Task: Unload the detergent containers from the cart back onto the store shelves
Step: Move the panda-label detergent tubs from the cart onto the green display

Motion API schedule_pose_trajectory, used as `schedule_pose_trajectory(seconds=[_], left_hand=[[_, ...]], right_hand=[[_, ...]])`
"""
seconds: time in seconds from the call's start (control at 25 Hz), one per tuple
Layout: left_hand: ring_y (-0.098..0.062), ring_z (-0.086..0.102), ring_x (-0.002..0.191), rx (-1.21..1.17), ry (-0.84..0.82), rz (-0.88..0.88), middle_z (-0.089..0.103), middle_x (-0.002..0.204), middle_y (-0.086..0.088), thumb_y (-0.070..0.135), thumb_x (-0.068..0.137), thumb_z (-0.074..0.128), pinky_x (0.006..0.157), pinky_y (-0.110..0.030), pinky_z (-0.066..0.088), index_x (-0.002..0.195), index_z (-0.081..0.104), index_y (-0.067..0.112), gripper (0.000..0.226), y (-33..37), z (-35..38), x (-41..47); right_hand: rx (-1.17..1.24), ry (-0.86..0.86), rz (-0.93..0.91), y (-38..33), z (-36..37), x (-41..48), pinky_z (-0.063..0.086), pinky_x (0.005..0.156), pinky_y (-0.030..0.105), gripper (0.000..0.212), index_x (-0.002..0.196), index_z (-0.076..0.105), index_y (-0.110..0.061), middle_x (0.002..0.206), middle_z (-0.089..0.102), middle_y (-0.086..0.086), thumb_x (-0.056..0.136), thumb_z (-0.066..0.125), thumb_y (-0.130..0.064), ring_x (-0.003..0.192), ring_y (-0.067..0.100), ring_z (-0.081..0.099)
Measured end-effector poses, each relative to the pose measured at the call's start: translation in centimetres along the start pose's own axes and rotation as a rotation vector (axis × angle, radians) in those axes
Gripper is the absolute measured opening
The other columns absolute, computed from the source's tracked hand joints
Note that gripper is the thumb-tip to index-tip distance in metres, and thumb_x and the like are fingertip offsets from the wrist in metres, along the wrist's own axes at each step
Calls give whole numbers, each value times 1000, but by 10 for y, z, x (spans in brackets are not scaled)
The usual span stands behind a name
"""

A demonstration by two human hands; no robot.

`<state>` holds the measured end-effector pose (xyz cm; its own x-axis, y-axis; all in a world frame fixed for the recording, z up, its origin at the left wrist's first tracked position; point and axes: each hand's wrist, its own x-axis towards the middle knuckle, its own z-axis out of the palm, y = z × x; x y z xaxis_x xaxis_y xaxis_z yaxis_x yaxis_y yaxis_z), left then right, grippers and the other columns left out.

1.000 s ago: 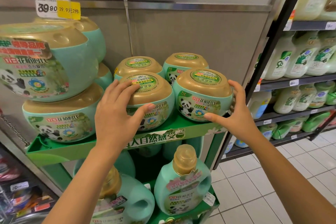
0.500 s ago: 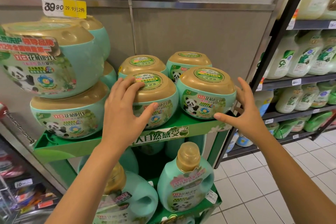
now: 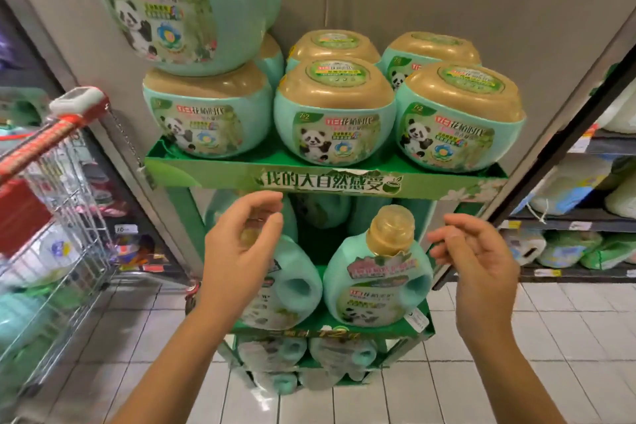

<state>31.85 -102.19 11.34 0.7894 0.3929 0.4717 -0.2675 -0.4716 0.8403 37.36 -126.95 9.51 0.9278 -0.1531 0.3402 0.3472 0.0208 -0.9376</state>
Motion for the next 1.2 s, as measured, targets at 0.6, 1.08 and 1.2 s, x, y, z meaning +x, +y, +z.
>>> schedule_pose_trajectory(seconds=[0.6, 1.08, 1.2], left_hand=[[-3, 67, 78, -64, 390, -1033, 74, 90, -1, 6, 90, 63, 70, -13, 52, 94, 71, 17, 15, -54, -110, -287], [-13, 67, 88, -36, 731, -1286, 73, 91, 3, 14, 91, 63, 72, -20, 47, 88, 70, 26, 15, -66, -302, -470], [-15, 66, 91, 6, 724, -1312, 72, 92, 1, 14, 90, 63, 79, -26, 49, 87, 70, 29, 17, -74, -358, -499]], right_hand=[[-307, -1002, 590, 104, 51, -172, 50, 59, 15, 13, 91, 67, -9, 75, 68, 11, 90, 59, 1, 58, 0, 61], [-465, -1466, 532, 67, 217, -374, 45, 52, 9, 13, 99, 63, 8, 86, 62, 26, 91, 53, 10, 66, 21, 56], [-509, -1521, 522, 59, 250, -421, 47, 57, 13, 15, 92, 65, -12, 90, 69, 19, 92, 57, 0, 68, 17, 62]])
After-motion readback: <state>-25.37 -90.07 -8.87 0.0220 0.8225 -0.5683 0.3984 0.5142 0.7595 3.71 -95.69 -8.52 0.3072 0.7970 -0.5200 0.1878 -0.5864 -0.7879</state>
